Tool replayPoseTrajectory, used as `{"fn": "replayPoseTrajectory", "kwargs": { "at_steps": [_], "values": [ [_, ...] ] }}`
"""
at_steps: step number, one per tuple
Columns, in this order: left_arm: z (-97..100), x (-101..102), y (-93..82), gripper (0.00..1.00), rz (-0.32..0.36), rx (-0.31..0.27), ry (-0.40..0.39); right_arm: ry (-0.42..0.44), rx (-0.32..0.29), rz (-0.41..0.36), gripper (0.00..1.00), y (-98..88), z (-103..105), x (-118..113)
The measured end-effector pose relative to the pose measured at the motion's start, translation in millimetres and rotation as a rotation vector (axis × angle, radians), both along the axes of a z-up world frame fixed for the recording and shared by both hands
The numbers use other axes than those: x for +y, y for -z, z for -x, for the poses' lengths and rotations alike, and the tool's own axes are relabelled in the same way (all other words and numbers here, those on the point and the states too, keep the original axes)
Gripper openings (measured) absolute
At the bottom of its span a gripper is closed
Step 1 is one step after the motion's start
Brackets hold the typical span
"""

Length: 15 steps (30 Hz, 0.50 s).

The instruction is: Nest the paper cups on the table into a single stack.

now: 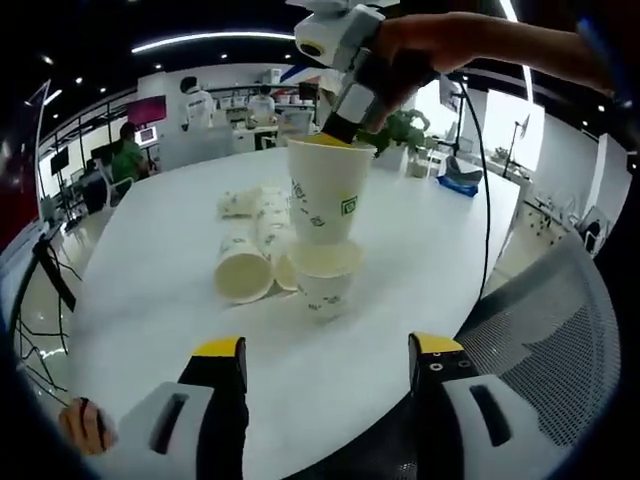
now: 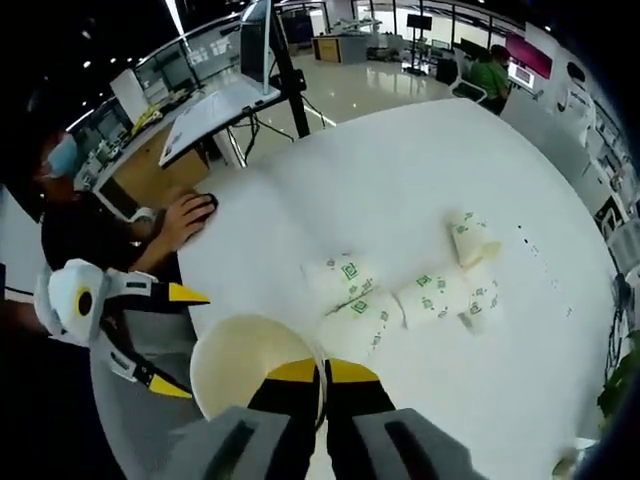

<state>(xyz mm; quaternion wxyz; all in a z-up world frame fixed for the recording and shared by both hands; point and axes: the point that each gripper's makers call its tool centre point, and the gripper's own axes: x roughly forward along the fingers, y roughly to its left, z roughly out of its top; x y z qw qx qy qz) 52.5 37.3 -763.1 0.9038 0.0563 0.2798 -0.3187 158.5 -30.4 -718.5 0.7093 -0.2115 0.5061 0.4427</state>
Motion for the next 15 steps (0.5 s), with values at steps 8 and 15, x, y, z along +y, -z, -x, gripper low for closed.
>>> {"fn": "replayPoseTrajectory", "kwargs": {
  "at_steps": [8,15],
  "values": [
    [-0.8,-0.6,-0.7,0.64,0.006,-0.003,0.001,-0.023,0.009,0.030,0.00,18.6,4.8,2.4],
    [-2.1,1.2,-0.8,0.65,0.009,-0.001,-0.010,-0.029,0.017,0.048,0.00,32.9,2.1,6.3]
  ]
}}
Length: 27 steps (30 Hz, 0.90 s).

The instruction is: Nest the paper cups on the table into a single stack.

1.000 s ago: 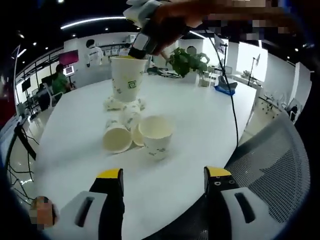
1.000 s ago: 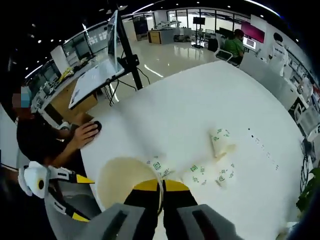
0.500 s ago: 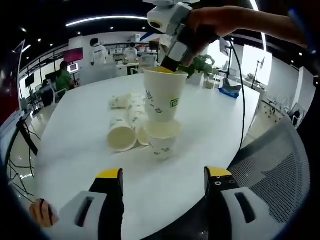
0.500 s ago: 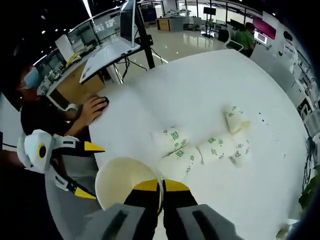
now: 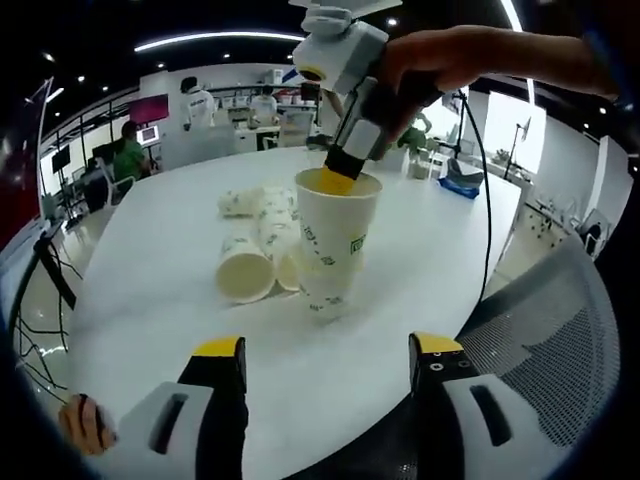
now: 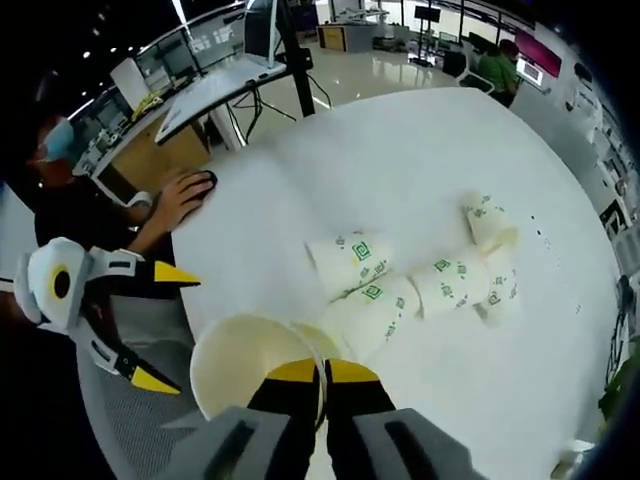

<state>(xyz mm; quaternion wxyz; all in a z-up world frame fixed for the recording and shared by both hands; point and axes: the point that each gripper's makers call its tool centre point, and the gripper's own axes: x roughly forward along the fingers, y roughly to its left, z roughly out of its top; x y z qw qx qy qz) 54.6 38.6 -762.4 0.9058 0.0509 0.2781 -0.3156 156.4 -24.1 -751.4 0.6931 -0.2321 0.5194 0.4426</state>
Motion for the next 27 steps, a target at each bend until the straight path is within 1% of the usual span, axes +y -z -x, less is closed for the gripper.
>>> {"fn": "replayPoseTrajectory", "kwargs": {
  "at_steps": [2,4,6,10,14,18,24,27],
  "values": [
    [0.7,0.3,-0.6,0.65,0.002,0.003,-0.001,-0.002,0.001,0.005,0.00,6.6,-1.9,-0.1],
    [0.7,0.1,-0.2,0.65,0.003,0.004,0.000,0.000,0.001,0.010,0.00,4.3,-0.8,-0.4],
    [0.9,-0.1,-0.2,0.65,0.002,0.004,0.002,-0.001,0.003,0.013,0.00,10.0,-0.8,0.2],
    [1.0,-1.2,-0.9,0.65,0.011,0.007,0.005,-0.013,0.004,0.027,0.00,14.8,2.9,-0.1],
    [1.9,-0.8,-0.8,0.64,0.009,0.010,0.005,-0.034,0.004,0.034,0.00,15.6,7.9,0.4],
    [1.8,-0.8,-0.2,0.64,0.009,0.013,0.006,-0.044,0.008,0.046,0.00,24.3,4.2,-1.0],
    [1.5,-1.1,1.2,0.64,0.009,0.019,0.008,-0.051,0.012,0.046,0.00,24.6,6.5,-1.4],
    [1.4,-1.0,2.8,0.64,0.005,0.023,0.010,-0.050,0.011,0.043,0.01,24.5,4.3,-0.9]
  ]
}}
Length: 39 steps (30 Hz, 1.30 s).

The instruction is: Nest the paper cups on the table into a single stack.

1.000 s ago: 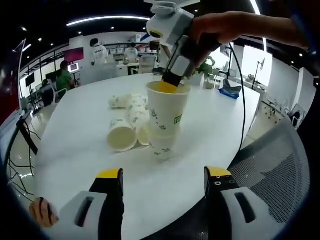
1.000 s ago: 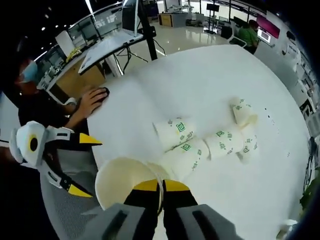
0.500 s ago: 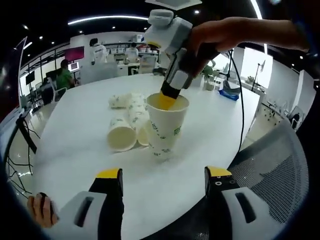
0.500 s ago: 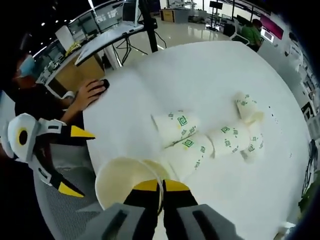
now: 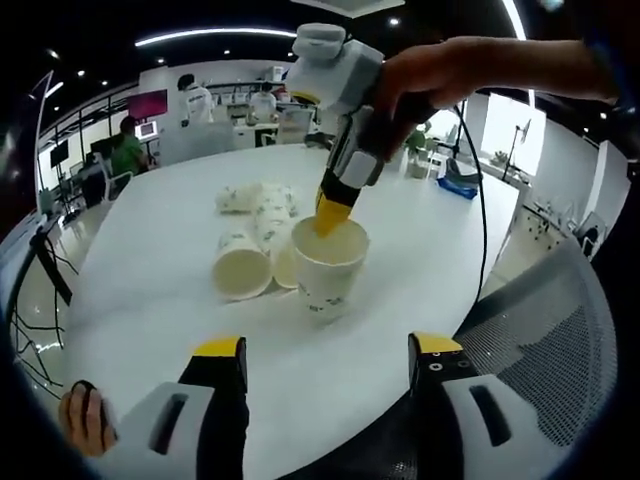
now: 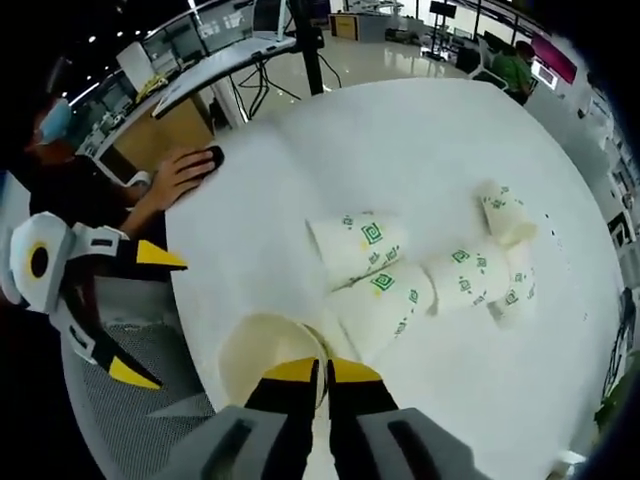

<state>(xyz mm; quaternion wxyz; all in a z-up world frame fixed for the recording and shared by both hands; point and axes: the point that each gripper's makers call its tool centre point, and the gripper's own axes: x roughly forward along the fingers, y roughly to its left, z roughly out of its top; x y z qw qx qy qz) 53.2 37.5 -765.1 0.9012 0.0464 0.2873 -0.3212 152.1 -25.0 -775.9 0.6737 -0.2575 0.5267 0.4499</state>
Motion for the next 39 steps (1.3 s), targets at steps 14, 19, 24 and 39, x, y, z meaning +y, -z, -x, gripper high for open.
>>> {"fn": "replayPoseTrajectory", "kwargs": {
  "at_steps": [14,19,24,39],
  "values": [
    [-0.7,-0.5,3.8,0.64,-0.003,0.009,0.003,0.032,-0.010,-0.040,0.07,-5.4,4.6,5.1],
    [-0.2,-0.9,4.5,0.64,-0.004,0.012,0.005,0.039,-0.018,-0.043,0.09,-4.8,-0.4,2.7],
    [0.9,-1.6,4.5,0.64,-0.005,0.018,0.009,0.020,-0.054,-0.054,0.15,-9.3,-4.2,-0.9],
    [-3.3,4.0,1.7,0.63,0.051,0.052,-0.040,0.161,-0.266,-0.233,0.47,-30.5,-5.7,-26.6]
  ]
}}
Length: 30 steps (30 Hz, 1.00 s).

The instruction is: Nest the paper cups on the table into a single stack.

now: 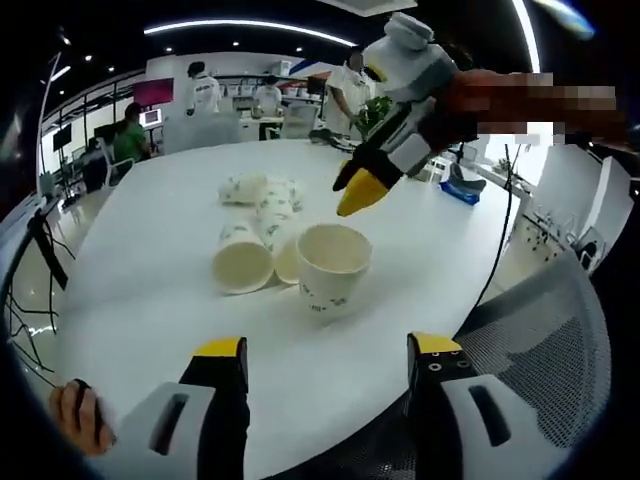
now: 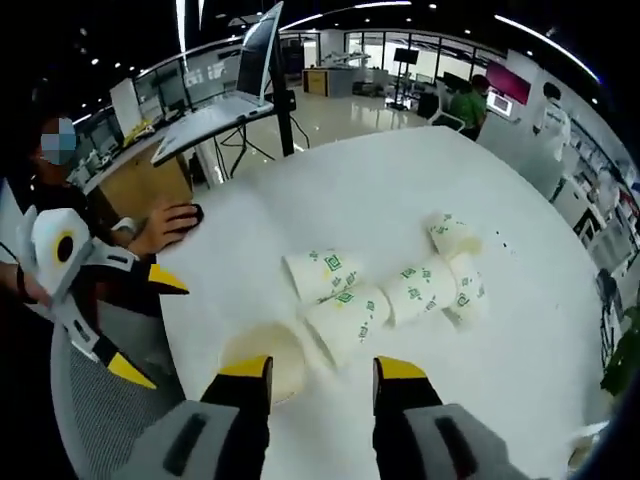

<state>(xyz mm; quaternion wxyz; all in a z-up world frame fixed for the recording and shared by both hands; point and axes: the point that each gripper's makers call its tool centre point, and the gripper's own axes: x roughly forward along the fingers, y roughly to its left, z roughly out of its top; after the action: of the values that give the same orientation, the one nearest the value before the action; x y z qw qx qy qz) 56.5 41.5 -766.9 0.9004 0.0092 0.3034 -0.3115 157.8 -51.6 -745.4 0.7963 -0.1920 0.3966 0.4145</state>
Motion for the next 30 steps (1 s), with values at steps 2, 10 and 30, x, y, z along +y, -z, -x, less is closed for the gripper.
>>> {"fn": "replayPoseTrajectory", "kwargs": {
  "at_steps": [2,10,30],
  "values": [
    [-1.8,2.6,-0.7,0.63,0.015,0.007,-0.018,0.039,-0.032,-0.017,0.59,-2.3,7.0,-11.7],
    [-10.0,15.6,-3.1,0.62,0.055,0.033,-0.093,0.139,-0.050,-0.126,0.65,6.4,50.4,-39.6],
    [-57.9,60.0,-1.1,0.62,-0.037,-0.015,-0.160,0.390,0.000,-0.244,0.68,30.7,100.4,-70.5]
  ]
}}
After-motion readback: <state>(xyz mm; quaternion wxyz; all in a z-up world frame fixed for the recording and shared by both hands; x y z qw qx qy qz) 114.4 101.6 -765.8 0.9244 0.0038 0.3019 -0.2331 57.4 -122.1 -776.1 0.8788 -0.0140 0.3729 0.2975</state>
